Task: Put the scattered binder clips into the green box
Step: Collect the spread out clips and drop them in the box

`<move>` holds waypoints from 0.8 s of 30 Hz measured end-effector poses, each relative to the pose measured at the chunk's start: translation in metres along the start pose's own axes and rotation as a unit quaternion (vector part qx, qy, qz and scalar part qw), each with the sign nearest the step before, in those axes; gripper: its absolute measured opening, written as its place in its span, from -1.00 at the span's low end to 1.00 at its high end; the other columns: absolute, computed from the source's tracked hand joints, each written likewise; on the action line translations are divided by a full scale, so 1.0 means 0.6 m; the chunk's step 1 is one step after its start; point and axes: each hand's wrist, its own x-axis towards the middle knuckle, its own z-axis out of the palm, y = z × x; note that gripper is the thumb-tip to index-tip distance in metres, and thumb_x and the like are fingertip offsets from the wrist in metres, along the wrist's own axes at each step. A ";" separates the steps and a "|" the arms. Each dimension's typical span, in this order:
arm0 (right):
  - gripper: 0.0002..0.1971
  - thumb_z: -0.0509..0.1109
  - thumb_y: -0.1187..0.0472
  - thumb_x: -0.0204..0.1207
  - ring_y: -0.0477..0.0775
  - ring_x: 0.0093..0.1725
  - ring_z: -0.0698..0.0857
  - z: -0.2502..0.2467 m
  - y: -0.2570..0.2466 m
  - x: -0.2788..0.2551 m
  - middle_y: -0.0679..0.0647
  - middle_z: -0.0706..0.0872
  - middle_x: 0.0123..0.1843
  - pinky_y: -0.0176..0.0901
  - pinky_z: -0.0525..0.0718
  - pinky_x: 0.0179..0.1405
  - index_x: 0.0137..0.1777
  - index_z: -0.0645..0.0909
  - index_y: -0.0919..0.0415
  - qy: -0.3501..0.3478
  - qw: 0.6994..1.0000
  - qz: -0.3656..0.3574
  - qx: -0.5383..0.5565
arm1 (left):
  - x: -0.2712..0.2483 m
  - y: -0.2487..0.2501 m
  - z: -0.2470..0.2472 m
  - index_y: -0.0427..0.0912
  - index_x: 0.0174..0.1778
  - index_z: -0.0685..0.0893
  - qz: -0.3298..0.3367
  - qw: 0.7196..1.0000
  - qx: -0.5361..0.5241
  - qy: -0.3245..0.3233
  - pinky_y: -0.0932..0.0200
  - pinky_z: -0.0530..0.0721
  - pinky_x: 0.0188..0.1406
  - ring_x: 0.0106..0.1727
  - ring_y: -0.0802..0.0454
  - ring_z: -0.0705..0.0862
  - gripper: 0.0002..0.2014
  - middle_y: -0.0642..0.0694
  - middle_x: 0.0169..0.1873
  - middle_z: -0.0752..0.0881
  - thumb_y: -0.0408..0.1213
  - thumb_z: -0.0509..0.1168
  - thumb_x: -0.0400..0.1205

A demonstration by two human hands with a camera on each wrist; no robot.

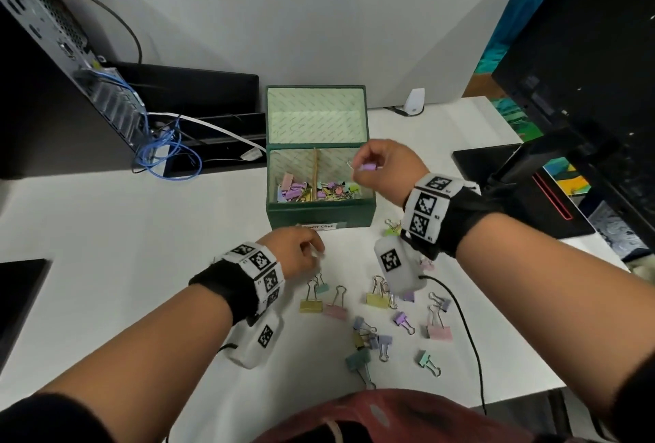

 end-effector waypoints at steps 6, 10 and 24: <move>-0.86 0.45 0.21 0.47 -0.06 0.04 0.60 0.003 -0.007 0.015 -0.02 0.62 -0.05 -0.19 0.53 0.05 0.01 0.66 0.13 0.009 1.000 0.024 -0.008 | 0.004 0.021 0.040 0.06 0.22 0.61 0.023 0.991 0.125 -0.038 0.13 0.61 0.14 0.13 -0.03 0.60 -0.66 -0.01 0.20 0.50 -0.22 0.37 0.51; -0.91 0.42 0.19 0.48 -0.03 0.13 0.60 -0.002 0.011 -0.020 0.02 0.59 0.12 -0.16 0.55 0.19 -0.10 0.60 -0.02 -0.021 0.997 0.000 -0.069 | 0.007 0.021 0.055 0.06 0.25 0.59 0.046 0.985 0.160 -0.049 0.02 0.63 0.19 0.20 -0.07 0.54 -0.62 -0.06 0.24 0.47 -0.27 0.35 0.50; -0.51 0.54 0.05 0.33 0.03 0.24 0.58 -0.001 0.136 -0.164 -0.05 0.57 0.17 -0.06 0.55 0.34 0.27 0.52 -0.13 -0.273 0.915 0.094 -0.281 | 0.018 0.007 0.062 -0.08 0.25 0.60 0.085 0.981 0.167 -0.053 0.17 0.56 0.21 0.21 -0.03 0.59 -0.68 -0.07 0.27 0.52 -0.29 0.27 0.56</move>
